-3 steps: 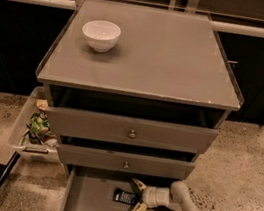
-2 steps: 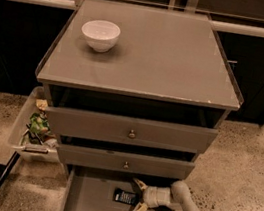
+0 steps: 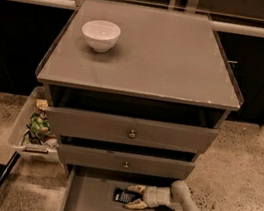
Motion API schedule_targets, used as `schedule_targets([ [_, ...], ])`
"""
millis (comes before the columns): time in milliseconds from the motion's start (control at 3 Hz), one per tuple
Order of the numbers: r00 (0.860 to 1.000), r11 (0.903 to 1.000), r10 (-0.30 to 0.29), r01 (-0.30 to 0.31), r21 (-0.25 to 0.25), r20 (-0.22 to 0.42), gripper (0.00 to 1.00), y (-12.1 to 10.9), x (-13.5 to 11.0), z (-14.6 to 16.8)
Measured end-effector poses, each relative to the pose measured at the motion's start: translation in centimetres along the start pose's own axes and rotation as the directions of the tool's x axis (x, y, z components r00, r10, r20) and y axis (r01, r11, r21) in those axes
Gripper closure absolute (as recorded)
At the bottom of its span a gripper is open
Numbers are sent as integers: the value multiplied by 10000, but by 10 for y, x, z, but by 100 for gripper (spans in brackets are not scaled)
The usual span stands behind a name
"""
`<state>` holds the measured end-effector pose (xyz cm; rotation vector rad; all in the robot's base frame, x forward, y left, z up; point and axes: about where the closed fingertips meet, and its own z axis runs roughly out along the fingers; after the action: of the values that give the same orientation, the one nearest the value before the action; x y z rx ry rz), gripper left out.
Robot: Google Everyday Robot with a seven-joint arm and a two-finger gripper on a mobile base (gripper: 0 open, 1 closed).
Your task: Pick rxbar blueberry from bottom drawer and place on counter
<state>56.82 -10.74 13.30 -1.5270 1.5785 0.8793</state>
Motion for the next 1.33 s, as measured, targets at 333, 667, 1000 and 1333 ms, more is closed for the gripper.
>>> schedule_targets([
  [333,10000,10000,0,0,-1,0,64,0,0,0],
  [667,10000,10000,0,0,-1,1,87,0,0,0],
  [1000,10000,10000,0,0,-2,1,87,0,0,0],
  [1333,10000,10000,1,-1,-2,1,63,0,0,0],
])
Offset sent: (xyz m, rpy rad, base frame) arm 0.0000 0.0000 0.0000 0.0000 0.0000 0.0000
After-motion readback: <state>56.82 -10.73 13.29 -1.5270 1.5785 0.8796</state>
